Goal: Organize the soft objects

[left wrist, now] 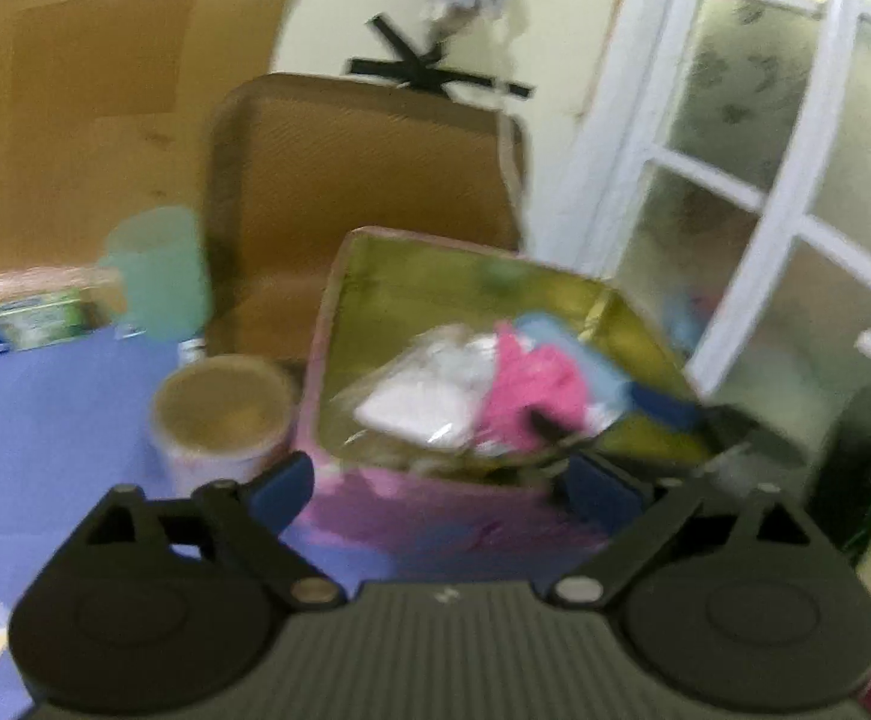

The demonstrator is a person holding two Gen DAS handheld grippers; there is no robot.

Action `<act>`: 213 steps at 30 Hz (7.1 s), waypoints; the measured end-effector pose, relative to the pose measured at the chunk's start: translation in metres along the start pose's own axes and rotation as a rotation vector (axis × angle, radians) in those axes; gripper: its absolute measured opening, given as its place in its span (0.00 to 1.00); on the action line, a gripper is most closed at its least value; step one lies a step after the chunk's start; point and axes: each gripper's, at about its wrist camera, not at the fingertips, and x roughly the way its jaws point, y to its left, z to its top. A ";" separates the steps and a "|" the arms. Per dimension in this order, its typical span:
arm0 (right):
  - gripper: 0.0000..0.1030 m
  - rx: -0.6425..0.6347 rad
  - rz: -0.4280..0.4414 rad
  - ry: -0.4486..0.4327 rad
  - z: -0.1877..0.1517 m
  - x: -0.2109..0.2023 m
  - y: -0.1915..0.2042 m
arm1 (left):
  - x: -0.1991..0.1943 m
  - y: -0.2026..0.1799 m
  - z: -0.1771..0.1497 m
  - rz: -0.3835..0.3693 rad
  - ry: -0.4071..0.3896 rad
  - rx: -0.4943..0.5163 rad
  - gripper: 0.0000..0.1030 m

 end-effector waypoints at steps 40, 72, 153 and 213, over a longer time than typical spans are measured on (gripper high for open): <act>0.66 0.270 0.131 -0.141 0.012 -0.107 0.020 | -0.092 0.038 -0.059 0.315 -0.017 0.016 1.00; 0.87 0.380 0.231 -0.117 0.007 -0.175 0.030 | -0.130 0.008 -0.091 0.350 -0.068 0.105 1.00; 0.95 0.308 0.189 -0.084 -0.022 -0.129 0.057 | -0.155 0.023 -0.116 0.346 -0.067 0.069 1.00; 0.94 0.285 0.131 -0.168 -0.012 -0.157 0.044 | -0.161 0.049 -0.089 0.440 -0.065 -0.005 1.00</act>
